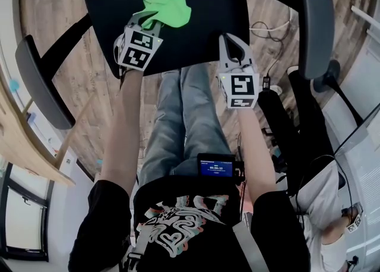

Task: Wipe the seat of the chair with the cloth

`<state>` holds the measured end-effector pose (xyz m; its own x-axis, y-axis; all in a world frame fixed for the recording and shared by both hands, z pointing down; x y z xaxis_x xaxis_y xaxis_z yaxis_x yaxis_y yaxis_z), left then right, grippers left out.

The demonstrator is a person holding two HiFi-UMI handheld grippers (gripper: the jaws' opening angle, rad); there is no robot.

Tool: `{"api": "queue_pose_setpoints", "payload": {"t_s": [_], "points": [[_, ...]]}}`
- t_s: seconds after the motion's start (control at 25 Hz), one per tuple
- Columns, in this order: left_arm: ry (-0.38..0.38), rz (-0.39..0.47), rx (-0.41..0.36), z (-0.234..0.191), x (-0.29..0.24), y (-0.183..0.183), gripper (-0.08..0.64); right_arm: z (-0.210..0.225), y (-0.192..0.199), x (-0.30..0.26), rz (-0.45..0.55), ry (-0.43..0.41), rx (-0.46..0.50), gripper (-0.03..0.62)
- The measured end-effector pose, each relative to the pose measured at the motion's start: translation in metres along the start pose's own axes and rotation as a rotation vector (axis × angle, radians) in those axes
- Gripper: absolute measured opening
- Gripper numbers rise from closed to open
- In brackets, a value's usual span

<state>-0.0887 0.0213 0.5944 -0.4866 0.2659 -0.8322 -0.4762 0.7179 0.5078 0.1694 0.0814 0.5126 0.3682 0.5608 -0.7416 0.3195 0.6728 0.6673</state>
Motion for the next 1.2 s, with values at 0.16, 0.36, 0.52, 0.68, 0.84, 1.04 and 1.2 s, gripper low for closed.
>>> {"api": "queue_pose_setpoints", "payload": {"t_s": [0.16, 0.36, 0.52, 0.68, 0.84, 1.04, 1.2], "points": [[0.078, 0.015, -0.053, 0.026, -0.012, -0.008, 0.014, 0.002, 0.002, 0.0, 0.0, 0.006, 0.0, 0.002], [0.28, -0.012, -0.183, 0.074, -0.027, -0.017, 0.014, 0.001, 0.006, 0.003, 0.005, 0.012, -0.006, 0.002], [0.413, -0.028, -0.336, 0.116, -0.034, -0.022, 0.014, 0.003, 0.013, 0.004, -0.012, 0.024, -0.016, 0.002], [0.452, -0.015, -0.296, 0.119, -0.036, -0.02, 0.014, 0.007, 0.014, 0.004, -0.012, 0.035, -0.022, 0.002], [0.49, 0.014, -0.225, 0.111, -0.037, -0.015, 0.014, 0.007, 0.011, 0.002, -0.008, 0.028, -0.011, 0.002], [0.491, 0.008, -0.181, 0.11, -0.035, -0.017, 0.014, 0.01, 0.005, 0.003, -0.004, 0.013, 0.034, 0.002], [0.484, 0.039, -0.127, 0.108, -0.031, -0.017, 0.014, 0.012, -0.001, 0.004, 0.004, 0.019, 0.039, 0.002]]}}
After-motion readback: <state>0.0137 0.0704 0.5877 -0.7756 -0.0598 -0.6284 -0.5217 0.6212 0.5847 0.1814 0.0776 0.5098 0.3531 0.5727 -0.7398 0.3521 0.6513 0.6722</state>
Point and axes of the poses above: the fingertips, and each gripper's own axes: x backward along the fingers, z to its right, y out of its underside, the point moved 10 cm from there along x, backward along the fingers, and after that the axes turned 1 degree about x, right-handed, at the moved point
